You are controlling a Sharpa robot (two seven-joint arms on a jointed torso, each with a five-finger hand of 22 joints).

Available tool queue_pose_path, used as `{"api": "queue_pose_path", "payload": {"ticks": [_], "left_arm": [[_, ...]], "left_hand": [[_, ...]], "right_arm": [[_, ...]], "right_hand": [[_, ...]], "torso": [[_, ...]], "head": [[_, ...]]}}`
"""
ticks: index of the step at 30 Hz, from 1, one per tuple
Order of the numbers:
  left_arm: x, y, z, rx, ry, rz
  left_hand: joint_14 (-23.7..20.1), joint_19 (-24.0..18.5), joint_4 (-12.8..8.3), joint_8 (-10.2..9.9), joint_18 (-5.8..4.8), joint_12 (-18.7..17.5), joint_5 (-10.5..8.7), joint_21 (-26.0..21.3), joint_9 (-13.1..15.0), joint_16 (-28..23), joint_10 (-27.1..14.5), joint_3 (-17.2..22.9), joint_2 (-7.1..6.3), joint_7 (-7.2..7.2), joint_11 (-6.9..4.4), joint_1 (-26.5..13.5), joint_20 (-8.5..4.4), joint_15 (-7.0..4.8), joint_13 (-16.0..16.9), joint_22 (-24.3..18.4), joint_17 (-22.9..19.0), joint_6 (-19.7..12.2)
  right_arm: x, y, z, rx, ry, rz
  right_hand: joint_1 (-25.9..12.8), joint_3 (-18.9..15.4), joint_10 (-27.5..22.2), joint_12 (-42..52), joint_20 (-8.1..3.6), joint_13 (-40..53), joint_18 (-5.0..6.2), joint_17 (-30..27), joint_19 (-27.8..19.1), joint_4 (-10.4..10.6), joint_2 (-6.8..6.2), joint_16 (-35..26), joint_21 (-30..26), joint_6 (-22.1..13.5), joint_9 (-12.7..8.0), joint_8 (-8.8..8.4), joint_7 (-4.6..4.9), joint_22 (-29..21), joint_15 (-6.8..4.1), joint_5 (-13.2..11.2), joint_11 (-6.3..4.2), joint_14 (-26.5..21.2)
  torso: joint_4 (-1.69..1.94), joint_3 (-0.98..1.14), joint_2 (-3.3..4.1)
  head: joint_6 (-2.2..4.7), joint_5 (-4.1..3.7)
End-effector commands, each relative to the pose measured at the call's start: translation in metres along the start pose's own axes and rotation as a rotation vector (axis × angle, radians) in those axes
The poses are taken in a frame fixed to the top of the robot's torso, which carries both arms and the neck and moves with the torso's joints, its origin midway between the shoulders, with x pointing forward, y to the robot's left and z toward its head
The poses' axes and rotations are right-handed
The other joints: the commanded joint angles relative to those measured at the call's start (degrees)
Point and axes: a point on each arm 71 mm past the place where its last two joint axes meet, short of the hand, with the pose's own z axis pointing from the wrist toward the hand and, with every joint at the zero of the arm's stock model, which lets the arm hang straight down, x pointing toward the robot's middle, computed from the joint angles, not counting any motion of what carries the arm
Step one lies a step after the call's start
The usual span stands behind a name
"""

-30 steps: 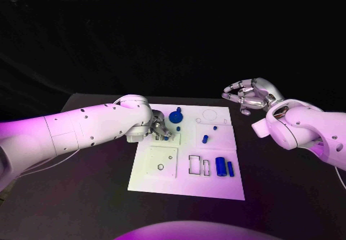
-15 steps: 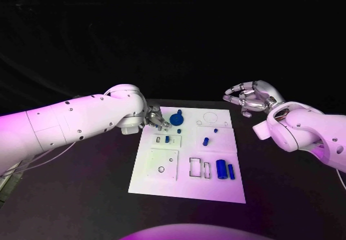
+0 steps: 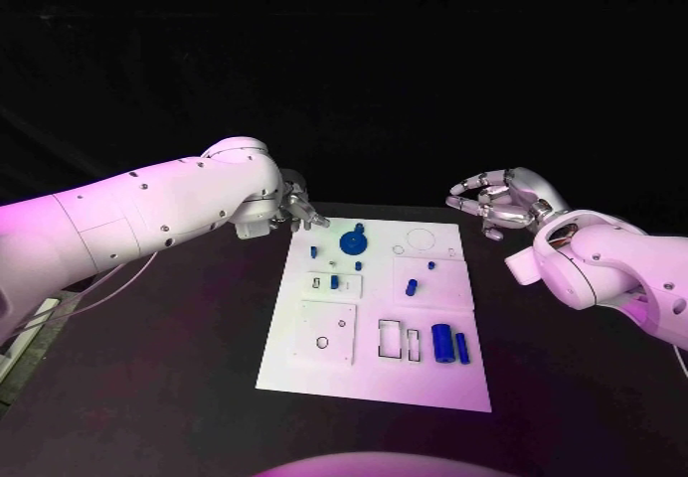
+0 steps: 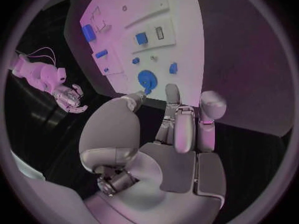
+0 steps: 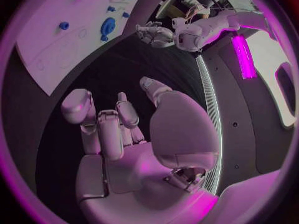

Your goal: Assemble the parts on the task board

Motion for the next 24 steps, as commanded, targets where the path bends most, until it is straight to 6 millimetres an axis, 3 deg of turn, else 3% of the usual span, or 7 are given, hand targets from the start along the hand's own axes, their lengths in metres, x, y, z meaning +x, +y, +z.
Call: {"api": "queue_pose_path", "payload": {"ticks": [1,6,18,24], "left_arm": [[0.001,-0.001,0.006,0.012,0.016,0.030],[0.005,0.001,0.017,-0.012,0.032,0.056],[0.017,0.004,0.031,-0.034,0.087,0.077],[0.021,0.005,0.034,-0.037,0.104,0.082]], "left_hand": [[2.4,0.1,0.0,-0.2,0.83,-0.2,0.32,-0.2,-0.1,-0.2,-0.1,-0.2,-0.13,0.04,0.19,0.6,0.51,0.42,0.0,0.2,0.9,-0.1],[2.5,0.5,-0.1,-0.4,0.71,-0.2,0.29,0.1,-0.5,0.0,0.1,-0.3,-0.08,0.09,0.24,0.8,0.59,0.47,-0.1,0.8,1.4,0.2],[2.6,0.5,0.0,-0.4,0.75,-0.2,0.13,0.1,-1.1,0.1,0.2,-0.8,-0.33,-0.03,0.18,1.3,0.67,0.47,-0.3,0.7,1.5,1.0],[2.6,0.5,-0.1,-0.3,0.78,-0.2,0.19,0.1,-1.7,0.1,0.3,-1.1,0.15,-0.18,0.05,1.9,0.66,0.38,-0.6,0.6,1.4,2.3]], "right_arm": [[0.002,0.001,0.000,-0.007,0.018,0.000],[0.002,0.001,0.000,-0.007,0.018,0.000],[0.002,0.001,0.000,-0.007,0.019,0.000],[0.003,0.001,0.000,-0.008,0.020,0.000]], "right_hand": [[-0.5,-0.1,-0.4,0.0,0.03,0.1,0.46,1.4,-0.2,0.4,0.07,-0.2,-0.2,-0.3,0.1,0.22,0.05,-0.1,-0.23,-0.2,-0.04,2.3],[-0.5,-0.1,-0.4,0.0,0.03,0.1,0.46,1.4,-0.2,0.4,0.07,-0.2,-0.2,-0.3,0.1,0.22,0.05,-0.1,-0.23,-0.2,-0.04,2.3],[-0.5,-0.4,-0.4,0.1,0.01,0.0,0.49,1.4,-0.2,0.7,0.20,-0.3,-0.3,-0.4,0.1,0.47,0.01,-0.1,-0.25,0.0,-0.07,2.3],[-0.5,-0.4,-0.4,0.1,0.01,0.0,0.49,1.4,-0.2,0.7,0.20,-0.3,-0.3,-0.4,0.1,0.47,0.01,-0.1,-0.25,0.0,-0.07,2.3]], "torso": [[-0.06,-0.08,0.12],[-0.19,-0.14,0.20],[-0.04,-0.08,0.11],[-0.07,-0.05,0.04]], "head": [[0.05,0.08],[0.06,0.23],[-0.31,0.13],[-0.29,0.08]]}}
